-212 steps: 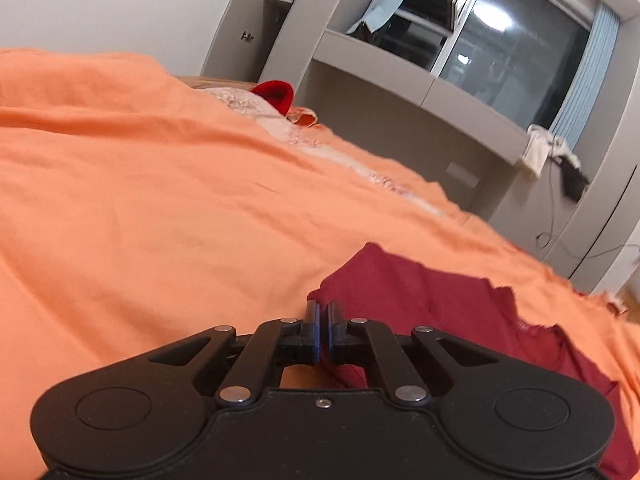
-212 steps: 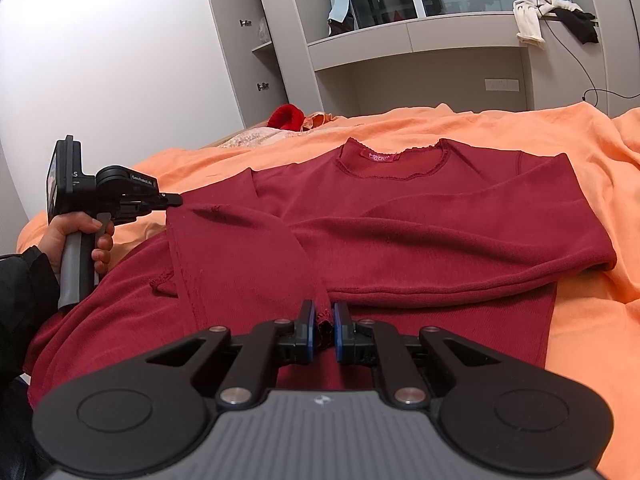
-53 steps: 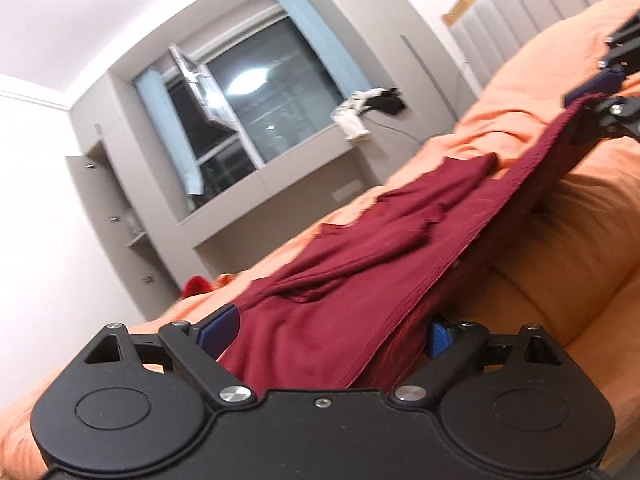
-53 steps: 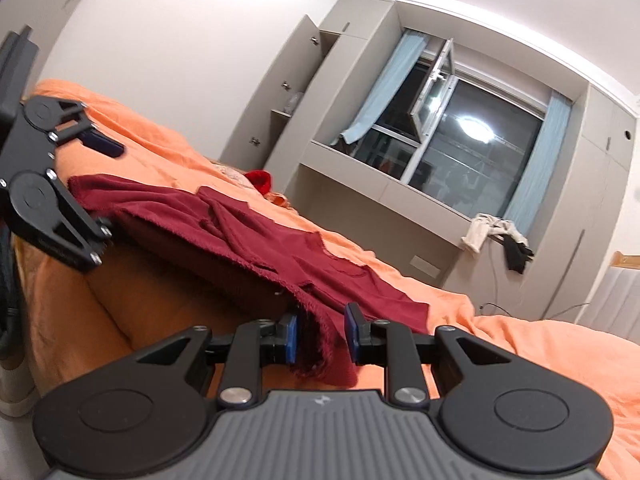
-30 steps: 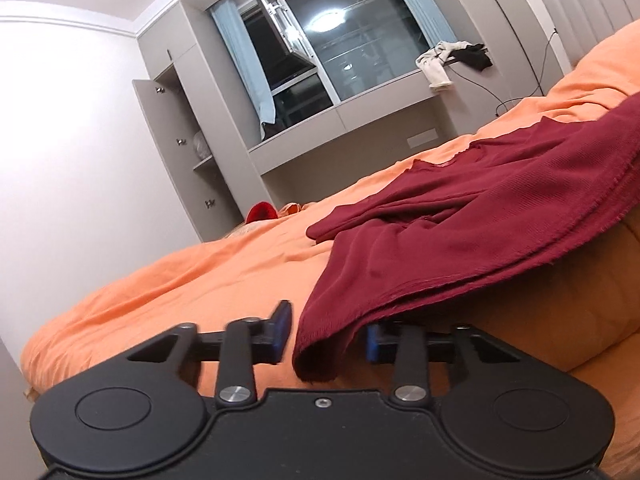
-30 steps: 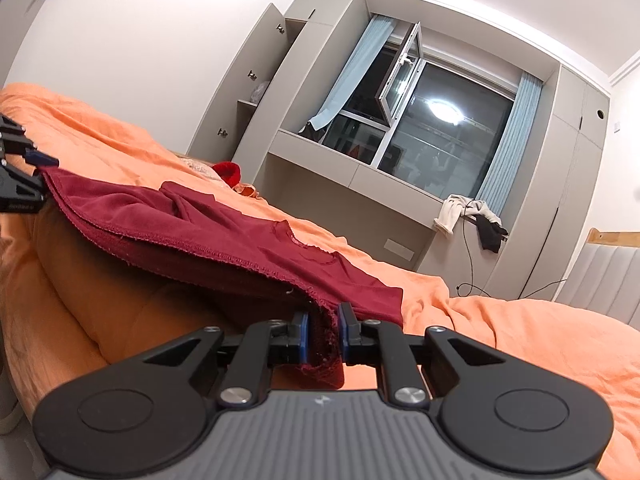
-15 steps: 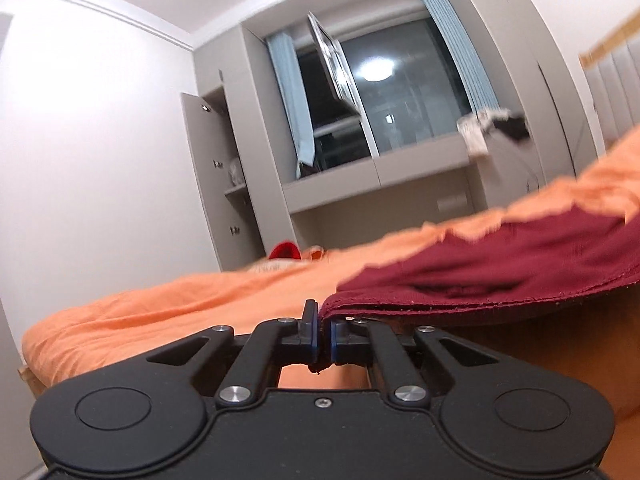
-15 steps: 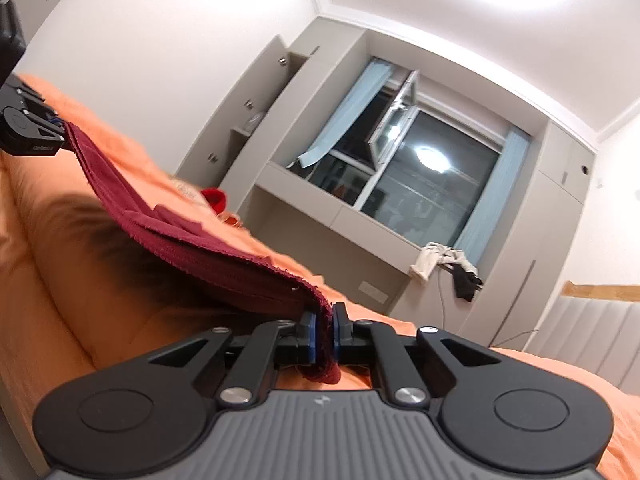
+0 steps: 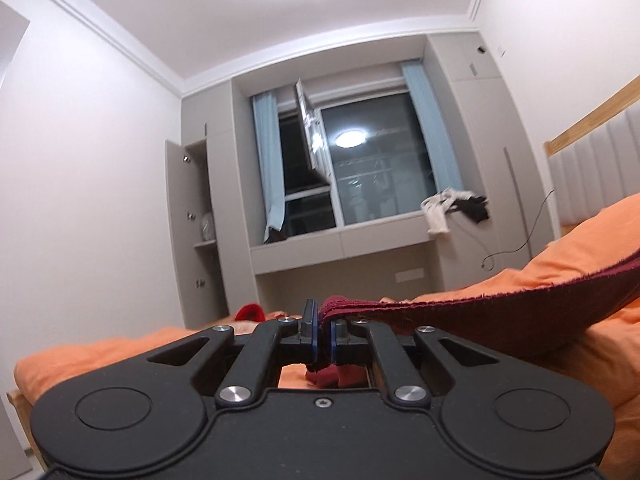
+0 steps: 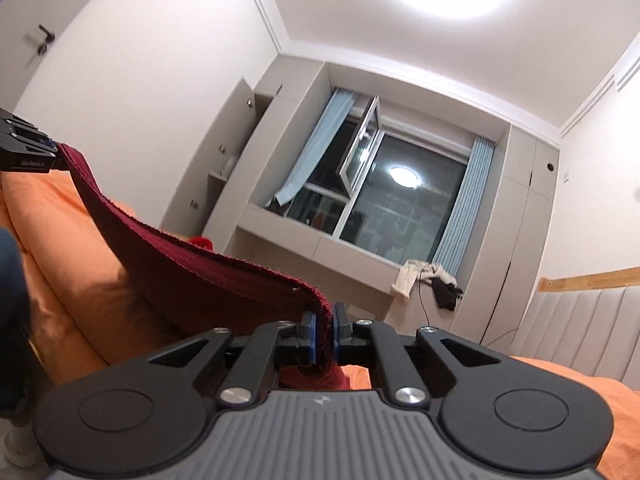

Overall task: Fold small clothes
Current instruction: 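Lift the hem with both grippers and fold it over toward the collar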

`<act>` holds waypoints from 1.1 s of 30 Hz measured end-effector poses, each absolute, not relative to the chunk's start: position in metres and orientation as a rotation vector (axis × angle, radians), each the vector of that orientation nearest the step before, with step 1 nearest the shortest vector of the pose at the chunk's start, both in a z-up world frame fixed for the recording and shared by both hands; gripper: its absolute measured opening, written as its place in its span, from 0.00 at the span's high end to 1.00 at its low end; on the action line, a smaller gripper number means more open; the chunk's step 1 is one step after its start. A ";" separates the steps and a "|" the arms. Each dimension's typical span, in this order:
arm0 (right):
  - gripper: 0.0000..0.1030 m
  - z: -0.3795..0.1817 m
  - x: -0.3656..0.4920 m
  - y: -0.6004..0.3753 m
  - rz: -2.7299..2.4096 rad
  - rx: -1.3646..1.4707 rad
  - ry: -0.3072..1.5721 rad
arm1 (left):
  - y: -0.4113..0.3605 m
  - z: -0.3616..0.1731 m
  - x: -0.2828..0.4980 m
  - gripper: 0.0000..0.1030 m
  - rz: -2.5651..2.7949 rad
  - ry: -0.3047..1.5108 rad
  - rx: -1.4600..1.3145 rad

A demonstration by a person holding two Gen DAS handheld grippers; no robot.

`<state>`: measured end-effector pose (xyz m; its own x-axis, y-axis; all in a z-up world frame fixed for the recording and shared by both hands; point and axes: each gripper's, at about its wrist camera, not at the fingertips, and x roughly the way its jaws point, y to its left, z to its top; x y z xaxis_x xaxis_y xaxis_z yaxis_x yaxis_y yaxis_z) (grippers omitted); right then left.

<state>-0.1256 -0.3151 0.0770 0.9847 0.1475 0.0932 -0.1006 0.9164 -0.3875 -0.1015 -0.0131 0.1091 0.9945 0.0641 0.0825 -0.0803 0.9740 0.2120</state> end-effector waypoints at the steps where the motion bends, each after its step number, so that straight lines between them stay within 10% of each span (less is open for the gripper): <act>1: 0.92 0.079 -0.128 -0.317 0.128 -0.393 -0.119 | -0.013 0.114 -0.111 0.95 0.064 -0.081 0.221; 12: 0.92 0.101 -0.049 -0.326 0.121 -0.430 -0.163 | -0.019 0.145 -0.088 0.95 0.018 -0.051 0.230; 33: 0.91 0.075 0.258 -0.323 0.188 -0.425 0.144 | -0.035 0.139 0.216 0.93 0.103 0.116 0.352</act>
